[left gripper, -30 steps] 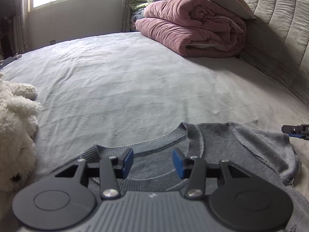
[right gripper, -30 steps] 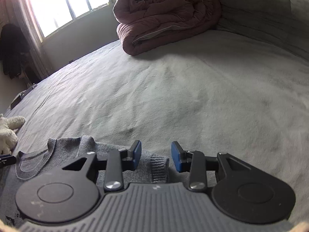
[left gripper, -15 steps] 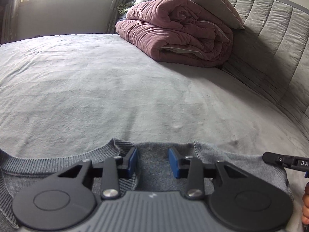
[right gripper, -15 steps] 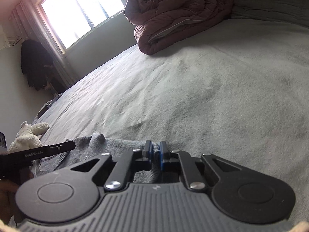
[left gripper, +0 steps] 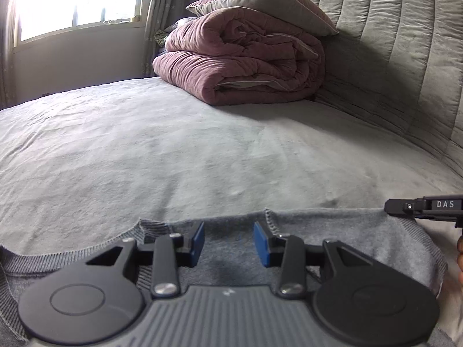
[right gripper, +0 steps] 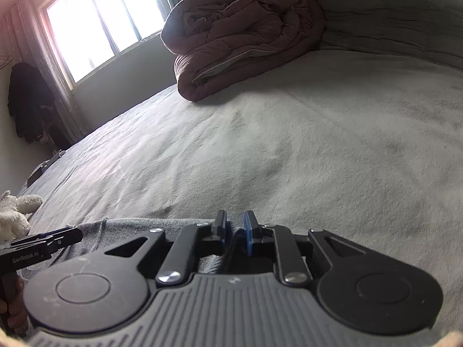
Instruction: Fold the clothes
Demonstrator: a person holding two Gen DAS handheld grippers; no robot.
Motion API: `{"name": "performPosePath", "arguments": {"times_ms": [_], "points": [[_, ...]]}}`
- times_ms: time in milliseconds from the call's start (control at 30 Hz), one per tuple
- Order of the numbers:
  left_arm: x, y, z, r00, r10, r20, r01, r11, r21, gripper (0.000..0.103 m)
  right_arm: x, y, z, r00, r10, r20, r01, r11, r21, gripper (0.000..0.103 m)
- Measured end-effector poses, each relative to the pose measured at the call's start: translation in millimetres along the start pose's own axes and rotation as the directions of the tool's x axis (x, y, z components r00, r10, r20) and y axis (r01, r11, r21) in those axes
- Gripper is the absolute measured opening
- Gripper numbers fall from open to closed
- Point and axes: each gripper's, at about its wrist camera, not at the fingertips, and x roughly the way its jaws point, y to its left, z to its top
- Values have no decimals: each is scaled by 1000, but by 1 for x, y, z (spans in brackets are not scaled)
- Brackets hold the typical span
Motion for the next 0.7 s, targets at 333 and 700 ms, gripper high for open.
{"name": "performPosePath", "arguments": {"times_ms": [333, 700], "points": [[-10, -90, -13, 932, -341, -123, 359, 918, 167, 20, -17, -10, 9, 997, 63, -47, -59, 996, 74, 36], [-32, -127, -23, 866, -477, -152, 501, 818, 285, 12, -10, -7, 5, 993, 80, -89, -73, 994, 77, 36]]}}
